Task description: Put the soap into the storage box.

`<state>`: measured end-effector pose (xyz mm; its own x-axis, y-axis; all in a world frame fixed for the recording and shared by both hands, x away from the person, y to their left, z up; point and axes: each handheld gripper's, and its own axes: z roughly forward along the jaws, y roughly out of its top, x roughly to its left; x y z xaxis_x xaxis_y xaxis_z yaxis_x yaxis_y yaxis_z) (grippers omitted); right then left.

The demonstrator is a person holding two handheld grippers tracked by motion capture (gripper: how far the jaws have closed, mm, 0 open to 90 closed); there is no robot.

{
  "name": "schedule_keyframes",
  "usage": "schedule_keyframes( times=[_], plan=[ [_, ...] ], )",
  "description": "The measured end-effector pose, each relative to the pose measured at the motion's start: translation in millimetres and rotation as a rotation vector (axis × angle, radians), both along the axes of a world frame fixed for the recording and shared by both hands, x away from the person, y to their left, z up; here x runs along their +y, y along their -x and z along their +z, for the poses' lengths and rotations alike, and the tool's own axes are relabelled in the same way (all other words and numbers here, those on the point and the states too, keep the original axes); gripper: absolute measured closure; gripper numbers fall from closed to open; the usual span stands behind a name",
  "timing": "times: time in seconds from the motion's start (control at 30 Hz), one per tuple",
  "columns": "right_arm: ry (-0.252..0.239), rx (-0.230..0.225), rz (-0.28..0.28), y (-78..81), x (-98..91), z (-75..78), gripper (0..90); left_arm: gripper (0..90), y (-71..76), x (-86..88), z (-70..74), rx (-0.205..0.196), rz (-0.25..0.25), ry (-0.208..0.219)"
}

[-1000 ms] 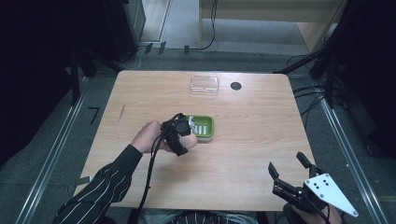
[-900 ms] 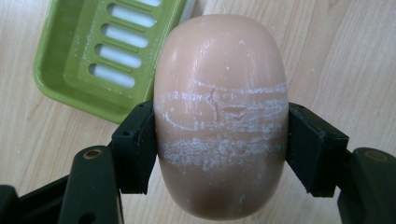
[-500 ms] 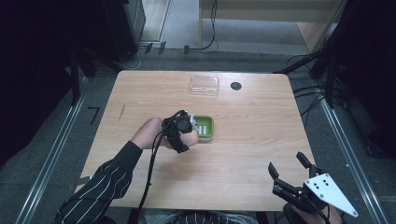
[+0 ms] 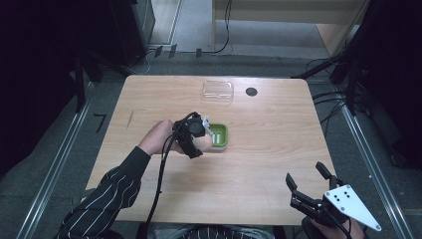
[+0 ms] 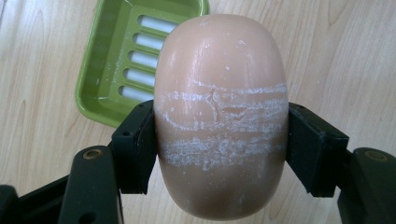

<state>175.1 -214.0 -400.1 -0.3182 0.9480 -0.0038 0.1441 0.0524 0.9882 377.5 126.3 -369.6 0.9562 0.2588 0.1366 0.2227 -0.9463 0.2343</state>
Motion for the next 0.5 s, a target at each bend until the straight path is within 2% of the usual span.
schedule_keyframes(
  times=[0.5],
  plan=[
    [0.002,-0.002,0.0,-0.3,-0.4,-0.3,13.2,33.3,-5.9,-5.2,1.0,0.003,-0.023,-0.005]
  ],
)
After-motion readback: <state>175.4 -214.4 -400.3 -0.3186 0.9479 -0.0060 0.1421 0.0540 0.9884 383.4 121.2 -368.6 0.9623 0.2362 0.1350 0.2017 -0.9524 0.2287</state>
